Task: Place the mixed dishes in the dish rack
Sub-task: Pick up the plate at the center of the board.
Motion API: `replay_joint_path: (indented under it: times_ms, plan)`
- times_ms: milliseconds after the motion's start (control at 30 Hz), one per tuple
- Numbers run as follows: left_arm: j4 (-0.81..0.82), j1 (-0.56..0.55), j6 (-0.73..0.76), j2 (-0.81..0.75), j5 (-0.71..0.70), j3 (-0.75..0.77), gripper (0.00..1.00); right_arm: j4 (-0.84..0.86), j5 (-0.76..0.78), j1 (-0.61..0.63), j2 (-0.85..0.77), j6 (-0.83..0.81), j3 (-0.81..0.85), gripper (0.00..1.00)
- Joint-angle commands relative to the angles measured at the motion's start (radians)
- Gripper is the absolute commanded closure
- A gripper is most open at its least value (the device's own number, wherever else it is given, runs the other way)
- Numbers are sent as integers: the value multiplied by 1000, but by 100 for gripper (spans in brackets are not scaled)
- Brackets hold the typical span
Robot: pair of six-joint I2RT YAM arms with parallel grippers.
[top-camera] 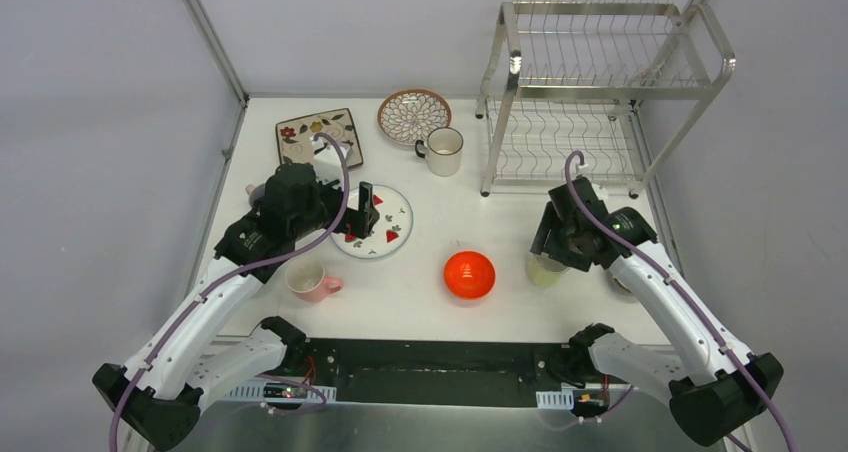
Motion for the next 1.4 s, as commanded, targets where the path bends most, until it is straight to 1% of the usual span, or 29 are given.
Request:
replay_joint_path:
  times_ms: [0, 133, 233, 333, 400, 700, 867, 1033, 1200, 1367]
  plan:
    - [12, -3, 21, -10, -17, -24, 1, -8, 42, -2, -31, -2, 22, 37]
    - [13, -3, 18, -19, -21, -31, 1, -32, 125, -10, -36, 37, 20, 40]
    - [13, -3, 8, -21, -23, -33, 1, -32, 193, -53, -43, 65, 6, 41]
    - [14, -3, 7, -11, -5, -30, 1, -7, 164, -113, -44, 46, 0, 42]
    - [14, -3, 7, -6, 2, -27, 1, 2, 142, -130, -40, 34, -12, 42]
    - [16, -3, 10, -29, -13, -37, 1, 48, 73, -156, -45, 13, -107, 46]
    - [15, -3, 11, -16, 2, -33, 2, 71, 61, -163, -40, 4, -119, 49]
    - [14, -3, 12, -25, 2, -38, 2, 42, 63, -165, -26, -10, -84, 49]
    - [14, -3, 11, -16, 4, -36, 2, -23, 39, -165, -22, -30, 20, 48]
    - [13, -3, 17, -3, -13, -30, 3, -28, 4, -164, -27, -59, 85, 48]
